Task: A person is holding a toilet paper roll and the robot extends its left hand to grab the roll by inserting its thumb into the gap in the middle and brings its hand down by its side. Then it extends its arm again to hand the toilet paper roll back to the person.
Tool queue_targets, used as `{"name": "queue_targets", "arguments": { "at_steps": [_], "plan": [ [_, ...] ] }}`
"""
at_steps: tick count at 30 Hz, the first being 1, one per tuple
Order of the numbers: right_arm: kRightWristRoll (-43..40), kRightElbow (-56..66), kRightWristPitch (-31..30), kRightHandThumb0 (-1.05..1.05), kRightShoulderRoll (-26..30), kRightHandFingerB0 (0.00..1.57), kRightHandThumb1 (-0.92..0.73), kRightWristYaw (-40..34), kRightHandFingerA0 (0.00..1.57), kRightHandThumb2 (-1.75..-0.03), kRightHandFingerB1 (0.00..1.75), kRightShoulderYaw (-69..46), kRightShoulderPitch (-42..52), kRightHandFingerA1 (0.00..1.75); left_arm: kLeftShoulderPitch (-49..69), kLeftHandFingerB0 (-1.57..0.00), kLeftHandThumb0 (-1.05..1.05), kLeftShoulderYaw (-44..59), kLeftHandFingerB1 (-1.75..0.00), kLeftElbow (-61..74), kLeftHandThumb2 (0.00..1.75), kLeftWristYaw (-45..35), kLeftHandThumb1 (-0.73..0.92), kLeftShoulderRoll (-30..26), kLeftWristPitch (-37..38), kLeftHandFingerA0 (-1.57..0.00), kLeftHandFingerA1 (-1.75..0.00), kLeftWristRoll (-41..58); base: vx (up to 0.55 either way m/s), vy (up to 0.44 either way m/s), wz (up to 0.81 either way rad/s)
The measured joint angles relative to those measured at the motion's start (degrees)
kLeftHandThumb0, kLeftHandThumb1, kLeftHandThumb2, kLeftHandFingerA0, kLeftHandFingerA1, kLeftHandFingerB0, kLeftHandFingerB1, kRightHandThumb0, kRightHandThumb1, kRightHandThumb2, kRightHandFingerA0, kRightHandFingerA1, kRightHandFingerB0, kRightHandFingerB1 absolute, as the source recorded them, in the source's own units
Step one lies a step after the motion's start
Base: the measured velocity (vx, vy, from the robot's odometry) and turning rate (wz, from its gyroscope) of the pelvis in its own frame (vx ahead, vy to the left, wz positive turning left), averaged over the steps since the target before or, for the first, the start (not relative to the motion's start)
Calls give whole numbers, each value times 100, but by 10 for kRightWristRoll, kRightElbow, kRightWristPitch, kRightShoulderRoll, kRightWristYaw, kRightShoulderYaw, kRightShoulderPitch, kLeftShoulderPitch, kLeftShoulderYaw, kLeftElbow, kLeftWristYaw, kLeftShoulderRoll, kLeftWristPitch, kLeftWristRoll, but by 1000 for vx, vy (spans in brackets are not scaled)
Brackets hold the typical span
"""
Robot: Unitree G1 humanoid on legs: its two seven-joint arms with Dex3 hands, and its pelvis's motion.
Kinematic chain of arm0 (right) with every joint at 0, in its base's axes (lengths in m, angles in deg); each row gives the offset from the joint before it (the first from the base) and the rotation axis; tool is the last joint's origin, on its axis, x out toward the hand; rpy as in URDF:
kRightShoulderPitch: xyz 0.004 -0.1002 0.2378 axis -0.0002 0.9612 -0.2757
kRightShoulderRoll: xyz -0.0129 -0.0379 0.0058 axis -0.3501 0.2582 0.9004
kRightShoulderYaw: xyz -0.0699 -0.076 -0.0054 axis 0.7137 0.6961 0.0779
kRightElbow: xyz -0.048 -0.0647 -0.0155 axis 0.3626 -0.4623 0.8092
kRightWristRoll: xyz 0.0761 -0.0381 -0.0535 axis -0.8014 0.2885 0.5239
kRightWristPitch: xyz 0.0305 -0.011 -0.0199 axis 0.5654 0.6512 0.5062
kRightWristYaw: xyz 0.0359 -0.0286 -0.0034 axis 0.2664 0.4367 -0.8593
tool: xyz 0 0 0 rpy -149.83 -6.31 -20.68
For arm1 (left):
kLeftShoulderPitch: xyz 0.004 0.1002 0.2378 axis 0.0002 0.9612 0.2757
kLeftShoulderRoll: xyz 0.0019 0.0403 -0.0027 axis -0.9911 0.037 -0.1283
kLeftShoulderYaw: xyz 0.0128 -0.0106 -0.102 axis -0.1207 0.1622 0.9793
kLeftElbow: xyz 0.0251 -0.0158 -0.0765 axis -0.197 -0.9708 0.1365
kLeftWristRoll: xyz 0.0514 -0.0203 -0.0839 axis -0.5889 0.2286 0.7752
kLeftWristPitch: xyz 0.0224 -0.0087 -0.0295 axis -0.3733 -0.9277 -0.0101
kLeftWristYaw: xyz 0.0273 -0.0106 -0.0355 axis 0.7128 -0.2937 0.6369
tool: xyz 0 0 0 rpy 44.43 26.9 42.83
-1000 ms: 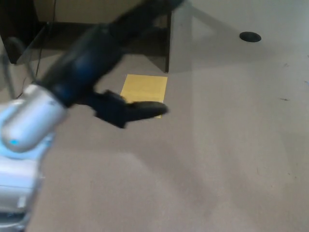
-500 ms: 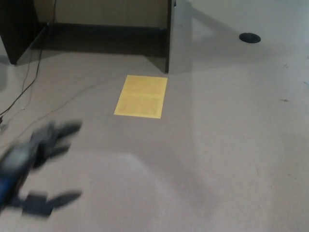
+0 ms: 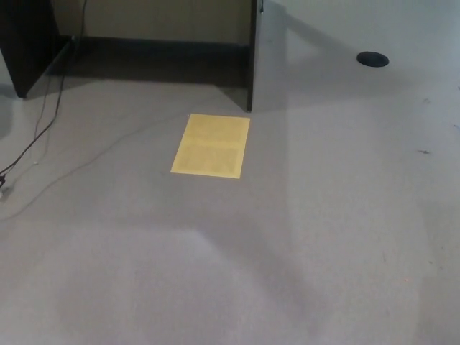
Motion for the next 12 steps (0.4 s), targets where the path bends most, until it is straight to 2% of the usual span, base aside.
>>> {"name": "queue_targets", "arguments": {
  "at_steps": [4,12],
  "plan": [
    [0,0,1,-35,5,55,-66,0,71,-60,40,-2,7,50,8,-30,-36,-10,-37,-58,62,34,43,-3,33,-33,-42,-11,0,0,0],
    [0,0,2,-36,10,55,-65,0,70,-60,41,-7,9,53,8,-29,-37,-24,-38,-143,63,99,42,-19,105,-35,-44,-30,0,0,0]
  ]
}}
